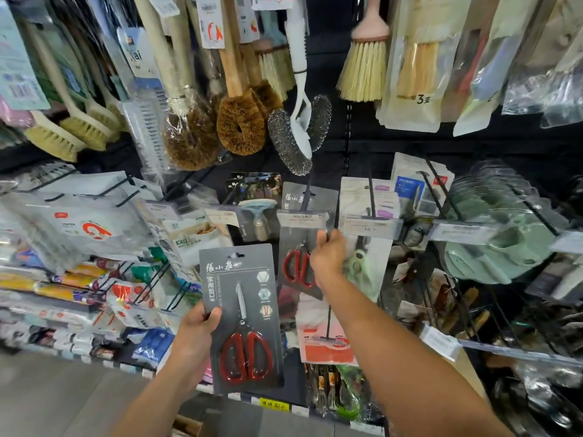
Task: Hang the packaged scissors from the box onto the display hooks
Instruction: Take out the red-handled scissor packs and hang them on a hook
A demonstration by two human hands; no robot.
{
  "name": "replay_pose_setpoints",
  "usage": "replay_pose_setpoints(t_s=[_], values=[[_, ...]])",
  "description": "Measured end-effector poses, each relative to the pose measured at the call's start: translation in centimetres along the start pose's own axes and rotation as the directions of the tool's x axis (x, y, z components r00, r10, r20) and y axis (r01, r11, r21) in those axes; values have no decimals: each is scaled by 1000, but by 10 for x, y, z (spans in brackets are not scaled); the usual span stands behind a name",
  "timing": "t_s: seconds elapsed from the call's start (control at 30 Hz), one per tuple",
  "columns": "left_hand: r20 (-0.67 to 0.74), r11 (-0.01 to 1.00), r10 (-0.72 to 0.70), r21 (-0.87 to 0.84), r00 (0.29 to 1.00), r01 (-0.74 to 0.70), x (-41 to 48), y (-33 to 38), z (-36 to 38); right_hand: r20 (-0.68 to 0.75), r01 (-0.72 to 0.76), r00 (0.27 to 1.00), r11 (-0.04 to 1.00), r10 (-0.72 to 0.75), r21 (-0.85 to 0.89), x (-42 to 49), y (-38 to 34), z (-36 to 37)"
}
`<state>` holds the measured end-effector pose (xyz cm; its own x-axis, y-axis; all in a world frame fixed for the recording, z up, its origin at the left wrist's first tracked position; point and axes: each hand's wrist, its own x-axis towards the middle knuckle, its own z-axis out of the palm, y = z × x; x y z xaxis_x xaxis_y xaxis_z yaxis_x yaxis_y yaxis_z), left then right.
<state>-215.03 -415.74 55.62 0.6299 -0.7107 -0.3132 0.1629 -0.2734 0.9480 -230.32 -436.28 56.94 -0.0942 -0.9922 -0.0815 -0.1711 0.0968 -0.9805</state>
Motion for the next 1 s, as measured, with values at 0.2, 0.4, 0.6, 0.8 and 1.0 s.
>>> replay_pose_setpoints(t_s=[0.2, 0.4, 0.6, 0.8, 1.0], values=[[-6, 998, 29, 58, 1000, -29, 5, -3, 17, 2, -128, 992, 986, 129, -109, 21, -15, 8], [89, 979, 49, 194, 995, -66, 42, -25, 22, 89, -215, 972, 976, 218, -46, 28, -33, 3], [247, 964, 26, 252, 969, -90, 64, -2, 40, 264, -352, 914, 925, 308, 144, 61, 5, 16], [307, 974, -23, 223, 951, -48, 90, -3, 34, 347, -340, 876, 939, 336, -52, -14, -15, -21], [414, 974, 36, 188, 909, -124, 93, 4, 44, 373, 166, 914, 695, 158, -700, -52, 29, -62]])
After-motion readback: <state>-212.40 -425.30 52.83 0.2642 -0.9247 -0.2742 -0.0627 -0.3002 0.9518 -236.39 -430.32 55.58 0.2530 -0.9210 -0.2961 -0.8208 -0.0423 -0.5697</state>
